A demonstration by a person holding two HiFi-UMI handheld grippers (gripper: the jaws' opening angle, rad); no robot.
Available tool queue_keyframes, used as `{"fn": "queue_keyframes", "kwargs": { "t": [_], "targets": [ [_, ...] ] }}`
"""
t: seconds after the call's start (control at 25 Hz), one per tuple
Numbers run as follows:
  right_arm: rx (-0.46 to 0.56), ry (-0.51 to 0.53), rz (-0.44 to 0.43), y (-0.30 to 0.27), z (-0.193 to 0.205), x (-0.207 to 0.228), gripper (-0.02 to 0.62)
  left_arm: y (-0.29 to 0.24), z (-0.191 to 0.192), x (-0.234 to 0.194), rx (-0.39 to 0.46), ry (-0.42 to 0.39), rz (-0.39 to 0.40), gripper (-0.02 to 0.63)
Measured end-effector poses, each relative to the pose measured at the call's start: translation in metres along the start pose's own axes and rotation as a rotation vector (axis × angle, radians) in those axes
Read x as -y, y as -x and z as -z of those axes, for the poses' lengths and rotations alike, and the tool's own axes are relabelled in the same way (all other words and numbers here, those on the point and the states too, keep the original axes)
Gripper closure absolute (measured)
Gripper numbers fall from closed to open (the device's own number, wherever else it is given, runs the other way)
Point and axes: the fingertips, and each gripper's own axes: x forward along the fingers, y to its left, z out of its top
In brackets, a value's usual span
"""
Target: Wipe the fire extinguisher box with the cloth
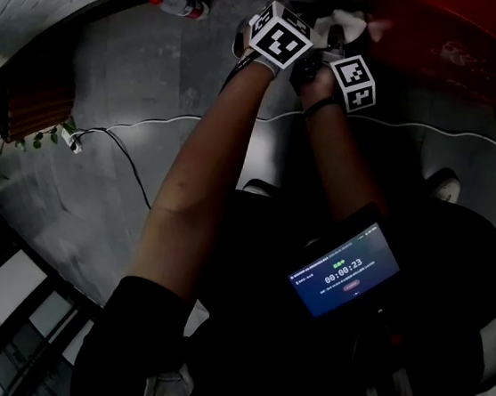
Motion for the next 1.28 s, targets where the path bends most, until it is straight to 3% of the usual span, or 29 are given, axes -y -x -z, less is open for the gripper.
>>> {"fn": "queue_keyframes", "kwargs": {
  "t": [0.28,0.4,0.52,0.68,0.88,1.04,1.28],
  "targets": [
    [-0.186,0.403,-0.283,0.053,0.021,-0.133,0.509,0.088,-0.029,-0.033,0.174,0.073,-0.163,0.606],
    [-0.230,0.540,-0.379,0.093,0.021,-0.180,0.509,0.143,-0.033,-0.049,0.208,0.159,-0.270,0.606],
    [-0.301,0.672,-0.526,0.138,0.027,-0.239,0.509,0.204,-0.063,-0.057,0.306,0.243,-0.345,0.606],
    [-0.375,0.816,-0.683,0.207,0.025,-0.301,0.509,0.272,-0.109,-0.028,0.393,0.203,-0.350,0.606],
    [-0.407,0.923,-0.833,0.286,-0.002,-0.371,0.509,0.365,-0.166,0.014,0.538,0.233,-0.384,0.606],
    [-0.373,1.022,-0.901,0.326,-0.047,-0.422,0.509,0.414,-0.226,0.040,0.637,0.175,-0.398,0.606],
    [-0.328,1.179,-0.876,0.344,-0.127,-0.470,0.509,0.446,-0.306,0.078,0.724,0.114,-0.381,0.606]
  ]
}}
